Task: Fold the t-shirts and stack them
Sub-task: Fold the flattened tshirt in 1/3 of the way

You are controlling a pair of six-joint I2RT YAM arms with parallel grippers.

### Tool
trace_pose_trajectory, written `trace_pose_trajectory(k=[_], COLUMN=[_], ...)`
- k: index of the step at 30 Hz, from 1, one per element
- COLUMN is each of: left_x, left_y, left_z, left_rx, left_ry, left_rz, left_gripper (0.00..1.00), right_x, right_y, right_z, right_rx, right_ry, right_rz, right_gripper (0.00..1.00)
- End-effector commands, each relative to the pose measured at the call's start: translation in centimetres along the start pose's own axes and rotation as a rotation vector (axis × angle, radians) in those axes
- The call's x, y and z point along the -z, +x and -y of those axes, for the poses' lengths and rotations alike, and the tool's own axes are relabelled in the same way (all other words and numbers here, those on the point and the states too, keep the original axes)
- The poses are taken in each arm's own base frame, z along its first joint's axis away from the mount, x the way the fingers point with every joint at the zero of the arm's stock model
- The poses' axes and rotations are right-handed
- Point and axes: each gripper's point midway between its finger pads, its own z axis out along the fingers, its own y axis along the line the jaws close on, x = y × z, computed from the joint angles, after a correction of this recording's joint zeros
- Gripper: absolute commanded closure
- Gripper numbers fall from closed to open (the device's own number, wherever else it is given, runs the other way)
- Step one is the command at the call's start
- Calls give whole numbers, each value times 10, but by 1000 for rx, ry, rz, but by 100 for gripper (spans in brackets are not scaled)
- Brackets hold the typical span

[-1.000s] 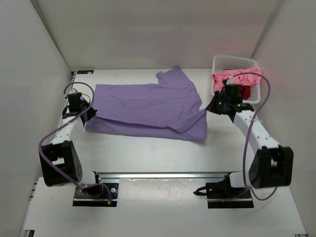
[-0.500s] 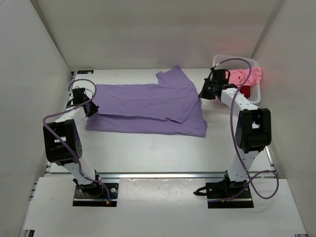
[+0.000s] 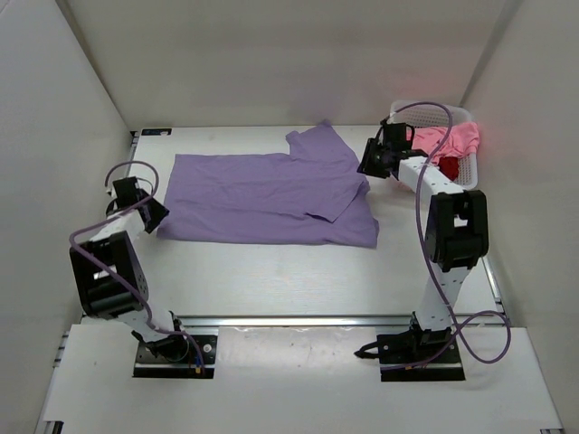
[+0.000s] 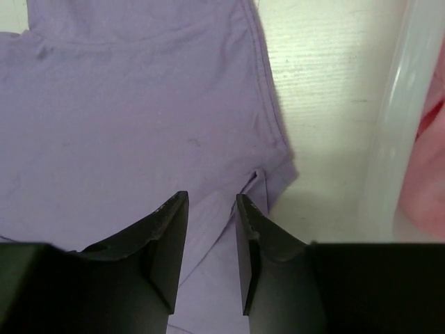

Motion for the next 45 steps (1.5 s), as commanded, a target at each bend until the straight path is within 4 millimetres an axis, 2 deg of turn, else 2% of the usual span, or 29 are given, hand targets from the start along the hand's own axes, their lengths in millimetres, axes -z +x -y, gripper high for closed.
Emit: trace_pose_trajectory(k=[1, 2, 4, 5, 6, 7, 8, 9, 11, 12, 13, 14, 15, 16, 18, 20, 22, 23, 25, 28, 30, 33, 37, 39, 40, 41, 43, 44, 45], left_x=[30, 33, 33, 32, 31, 29, 27, 24, 20, 18, 16, 16, 13, 10, 8, 5, 5, 5, 7, 5, 5, 2, 5, 7, 8, 11, 13, 16, 18], left_y=[15, 20, 29, 31, 30, 38, 41, 48, 54, 56, 60, 60, 63, 64, 65, 65, 64, 63, 61, 59, 57, 61, 59, 62, 63, 59, 69, 70, 74], left_z=[-4, -4, -11, -17, -21, -25, -25, -26, -28, -28, -31, -30, -31, -30, -28, -26, -24, -23, -21, -21, -19, -20, -19, -17, -16, -12, -14, -14, -13], left_rx=[7, -1, 1, 14, 31, 33, 31, 45, 53, 51, 57, 63, 66, 72, 77, 83, 90, 81, 52, 39, 38, 34, 6, -12, -23, -23, -35, -40, -45], left_ry=[44, 42, 26, 7, -5, -12, -7, -8, -6, -8, -9, -4, -4, 9, 19, 32, 45, 43, 39, 30, 40, 33, 25, 31, 29, 40, 42, 35, 41], left_rz=[6, -3, -26, -28, -24, -47, -52, -81, -104, -112, -126, -125, -135, -141, -153, -156, -154, -145, -133, -124, -126, -138, -122, -122, -121, -111, -133, -131, -141], left_gripper=[51, 49, 46, 47, 47, 46, 46, 46, 46, 46, 45, 45, 47, 52, 64, 83, 90, 94, 100, 100, 100, 100, 100, 100, 100, 100, 100, 100, 100], right_x=[26, 30, 42, 58, 57, 67, 75, 81, 103, 106, 111, 117, 121, 119, 116, 114, 109, 106, 102, 96, 90, 85, 80, 77, 79, 79, 88, 91, 97], right_y=[-23, -24, -3, -5, 19, 40, 60, 64, 100, 106, 125, 138, 140, 154, 168, 168, 172, 182, 177, 165, 165, 173, 173, 171, 171, 170, 161, 167, 160], right_z=[-13, -14, -15, -23, -18, -16, -9, -6, 13, 16, 28, 38, 38, 43, 42, 36, 39, 41, 47, 48, 53, 42, 38, 40, 50, 52, 62, 68, 71], right_rx=[2, 5, -4, -13, -24, -44, -53, -54, -85, -97, -130, -164, -192, -199, -187, -178, -207, -226, -261, -292, -317, -350, -360, -392, -411, -418, -414, -415, -400], right_ry=[-41, -35, -25, -43, -39, -39, -28, -20, 8, 9, 20, 21, -13, -10, -5, -25, -26, -24, -34, -61, -54, -124, -142, -134, -99, -84, -33, -2, 7], right_rz=[89, 98, 80, 111, 75, 55, 41, 52, 53, 59, 53, 49, 52, 29, 0, -25, -36, -56, -32, 9, 2, -49, -61, -60, -57, -52, -1, -11, 16], right_gripper=[69, 68, 68, 72, 81, 84, 92, 98, 95, 87, 76, 71, 65, 62, 58, 57, 57, 57, 59, 67, 72, 71, 71, 87, 95, 98, 100, 100, 100])
